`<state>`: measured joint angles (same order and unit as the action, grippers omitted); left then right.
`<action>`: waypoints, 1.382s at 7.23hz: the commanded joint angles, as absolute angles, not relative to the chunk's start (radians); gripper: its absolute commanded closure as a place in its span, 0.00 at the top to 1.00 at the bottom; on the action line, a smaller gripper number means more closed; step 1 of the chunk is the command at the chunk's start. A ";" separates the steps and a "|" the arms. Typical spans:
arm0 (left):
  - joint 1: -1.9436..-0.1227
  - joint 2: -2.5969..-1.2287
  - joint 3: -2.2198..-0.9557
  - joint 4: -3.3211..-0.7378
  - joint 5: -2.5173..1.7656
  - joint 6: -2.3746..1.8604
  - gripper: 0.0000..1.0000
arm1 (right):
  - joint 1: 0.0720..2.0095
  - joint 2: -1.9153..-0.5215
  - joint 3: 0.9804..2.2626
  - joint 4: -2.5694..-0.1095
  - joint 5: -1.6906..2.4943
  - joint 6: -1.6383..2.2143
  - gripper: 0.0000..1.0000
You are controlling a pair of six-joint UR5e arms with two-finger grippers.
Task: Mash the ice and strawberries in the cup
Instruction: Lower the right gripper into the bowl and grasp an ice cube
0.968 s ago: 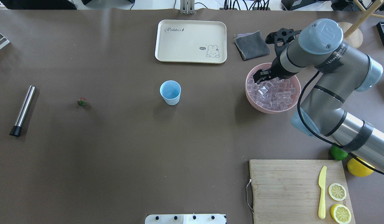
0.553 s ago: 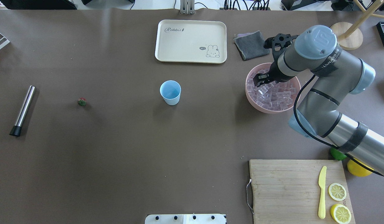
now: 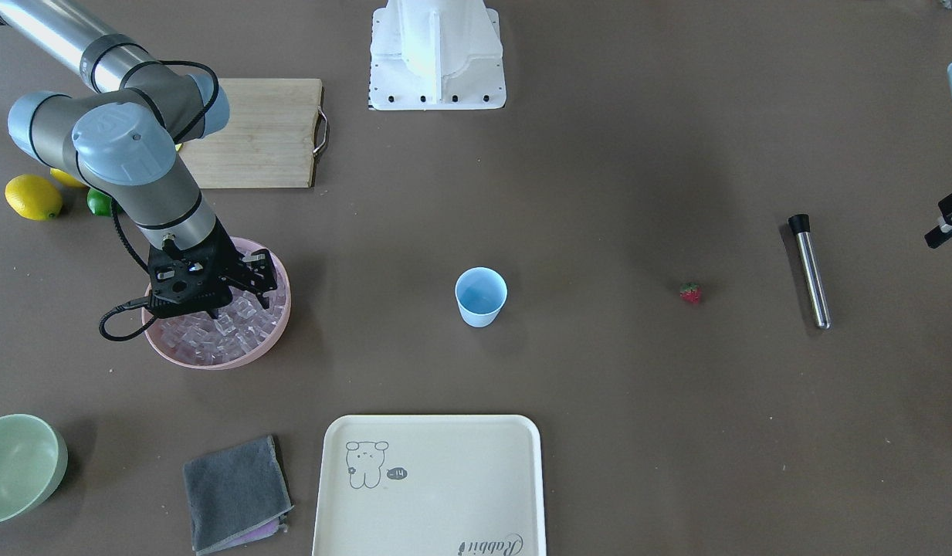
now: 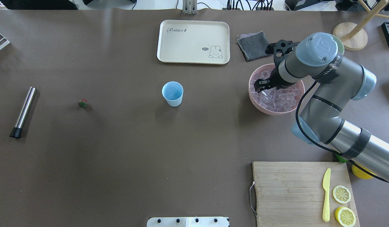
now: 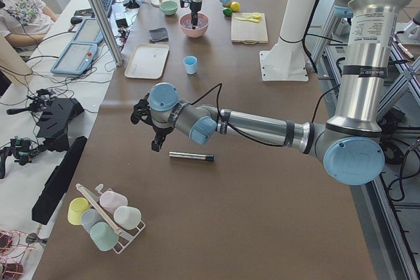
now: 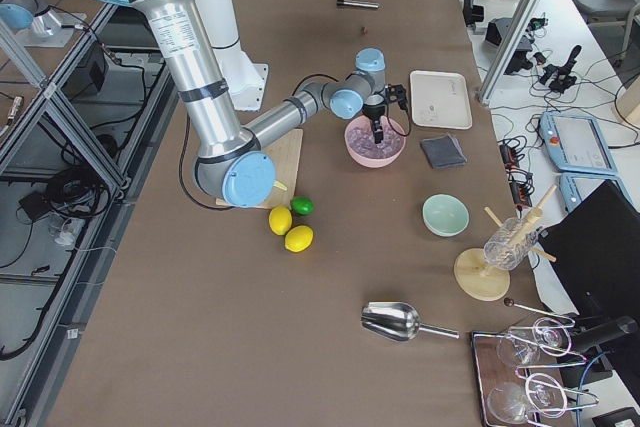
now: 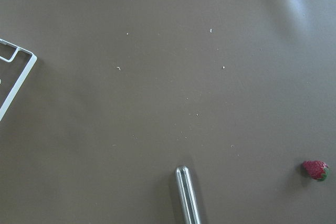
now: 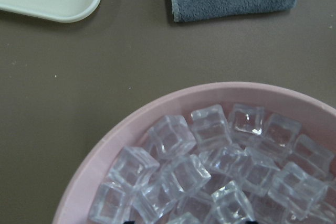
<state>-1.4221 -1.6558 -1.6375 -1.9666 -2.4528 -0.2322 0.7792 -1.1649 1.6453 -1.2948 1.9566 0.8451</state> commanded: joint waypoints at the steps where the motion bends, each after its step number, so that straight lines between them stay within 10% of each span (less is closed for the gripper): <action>1: -1.422 -1.655 -1.643 -1.967 -2.453 -0.233 0.97 | 0.776 -1.183 1.638 -1.293 1.957 0.841 0.75; 10: -1.422 -1.655 -1.635 -1.980 -2.453 -0.233 0.97 | 0.769 -1.172 1.637 -1.285 1.954 0.847 0.66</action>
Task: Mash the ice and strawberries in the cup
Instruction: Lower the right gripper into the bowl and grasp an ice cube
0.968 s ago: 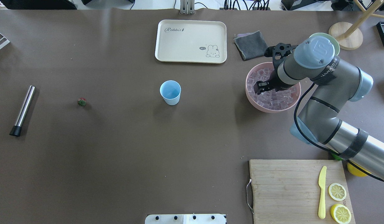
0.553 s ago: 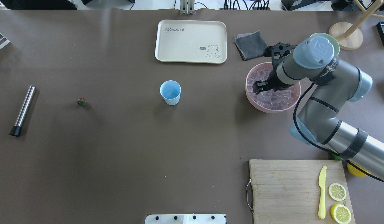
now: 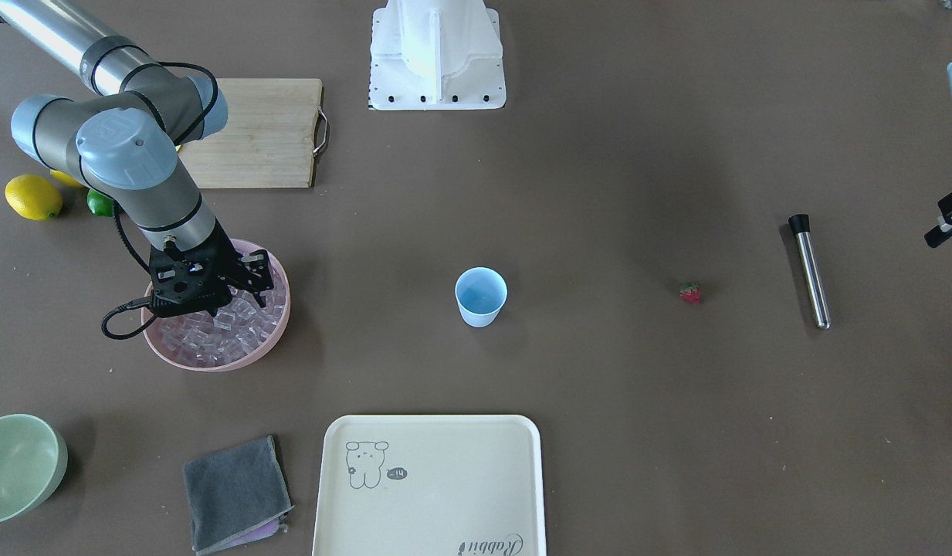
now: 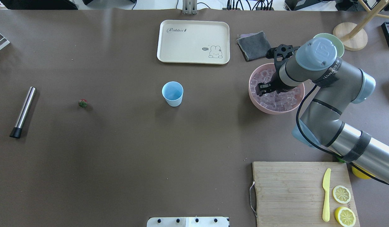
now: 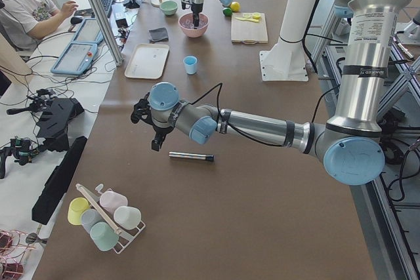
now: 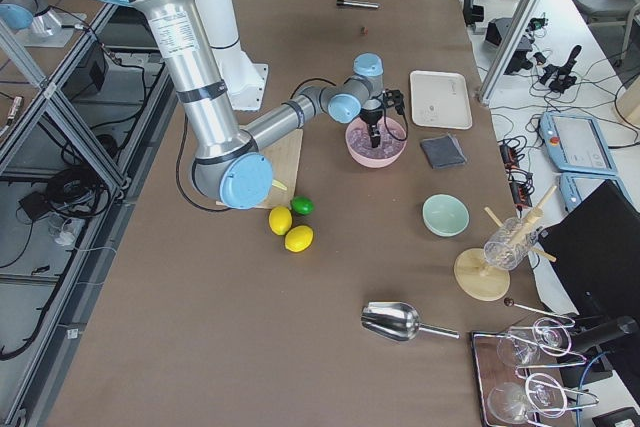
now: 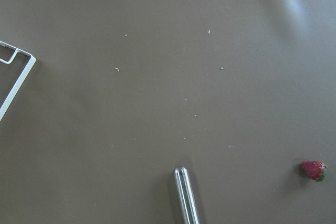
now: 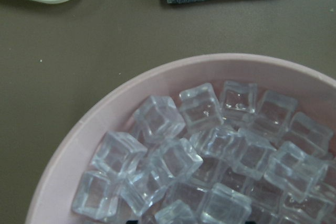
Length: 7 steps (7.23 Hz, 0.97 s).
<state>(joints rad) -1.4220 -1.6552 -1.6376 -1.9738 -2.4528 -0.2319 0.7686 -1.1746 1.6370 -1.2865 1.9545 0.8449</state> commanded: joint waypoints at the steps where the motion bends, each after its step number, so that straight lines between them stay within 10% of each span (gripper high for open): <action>1: -1.420 -1.654 -1.637 -1.980 -2.453 -0.233 0.97 | 0.769 -1.169 1.637 -1.285 1.951 0.851 0.57; 7: -1.420 -1.652 -1.640 -1.996 -2.453 -0.242 0.97 | 0.784 -1.170 1.647 -1.285 1.954 0.851 0.24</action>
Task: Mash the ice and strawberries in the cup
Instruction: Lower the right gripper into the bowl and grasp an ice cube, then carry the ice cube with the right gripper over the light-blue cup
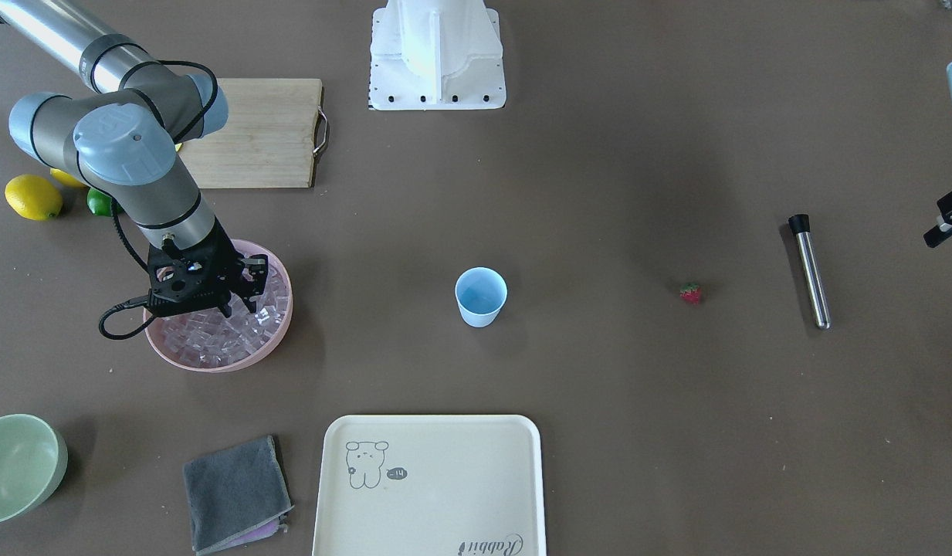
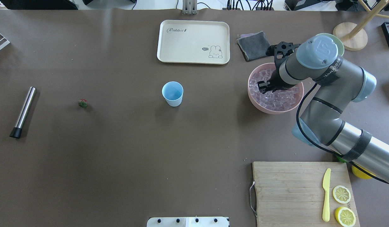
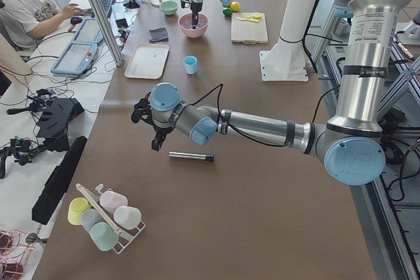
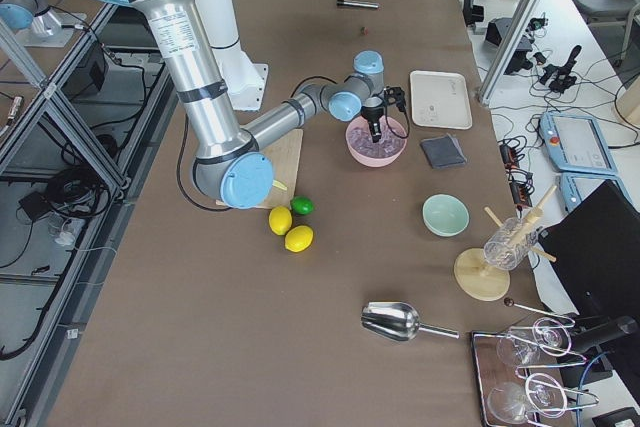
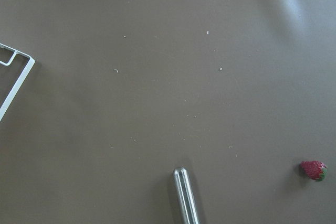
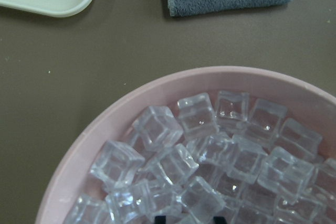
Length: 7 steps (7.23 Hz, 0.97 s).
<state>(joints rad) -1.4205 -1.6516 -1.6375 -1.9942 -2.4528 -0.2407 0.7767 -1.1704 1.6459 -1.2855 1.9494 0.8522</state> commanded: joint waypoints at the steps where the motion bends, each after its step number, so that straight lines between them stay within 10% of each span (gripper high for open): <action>1: -1.420 -1.654 -1.640 -1.996 -2.453 -0.242 0.97 | 0.791 -1.170 1.655 -1.290 1.957 0.851 0.13; 2: -1.419 -1.655 -1.635 -1.994 -2.453 -0.242 0.97 | 0.810 -1.163 1.657 -1.295 1.960 0.850 0.00; 7: -1.408 -1.657 -1.634 -1.996 -2.453 -0.239 0.97 | 0.858 -0.860 1.709 -1.578 2.033 1.004 0.00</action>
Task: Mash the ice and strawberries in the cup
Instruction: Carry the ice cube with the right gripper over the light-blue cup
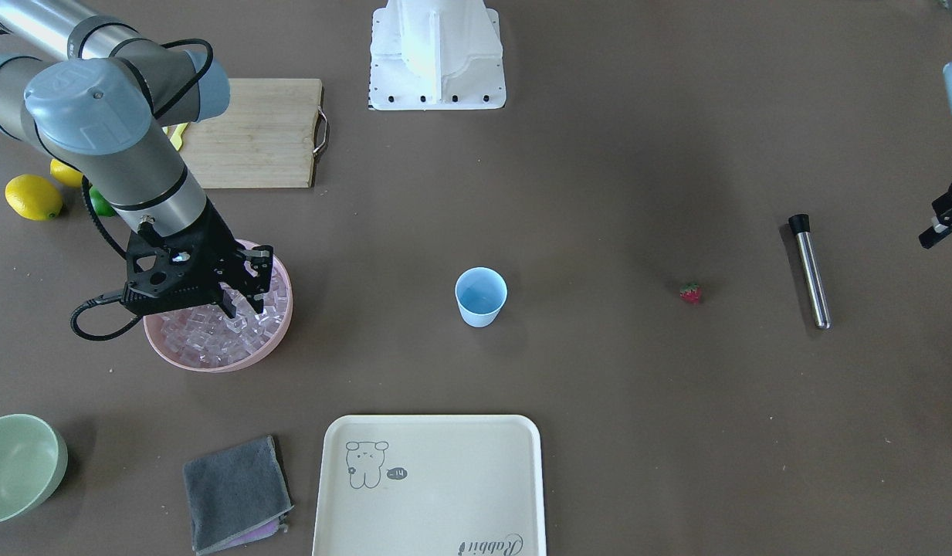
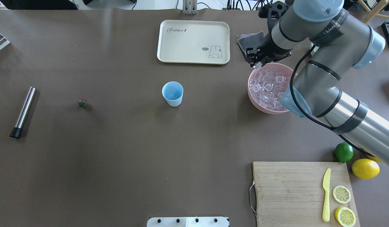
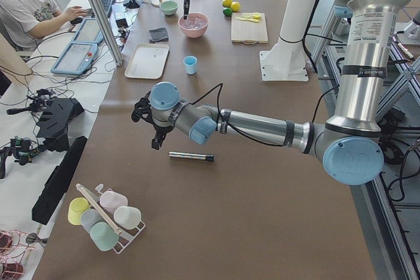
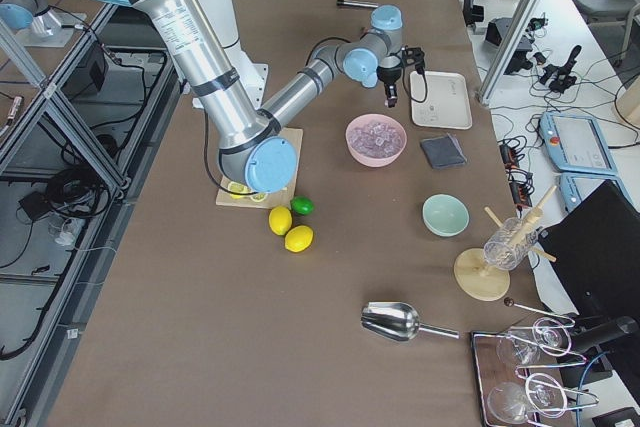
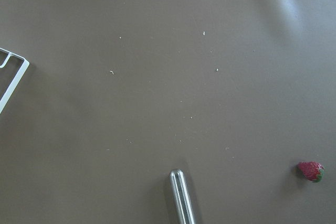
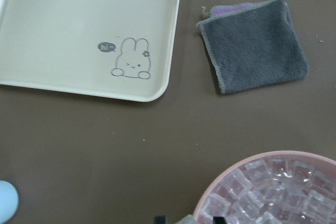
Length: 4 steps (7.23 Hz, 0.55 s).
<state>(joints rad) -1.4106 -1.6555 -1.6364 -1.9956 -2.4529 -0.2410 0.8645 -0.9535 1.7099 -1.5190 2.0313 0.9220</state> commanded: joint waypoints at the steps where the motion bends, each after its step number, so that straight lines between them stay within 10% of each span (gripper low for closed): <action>1: -1.408 -1.663 -1.634 -1.996 -2.453 -0.241 0.97 | 0.838 -0.806 1.704 -1.582 2.028 1.067 0.00; 4: -1.407 -1.674 -1.628 -1.994 -2.453 -0.242 0.97 | 0.725 -0.619 1.545 -1.575 1.918 1.149 0.00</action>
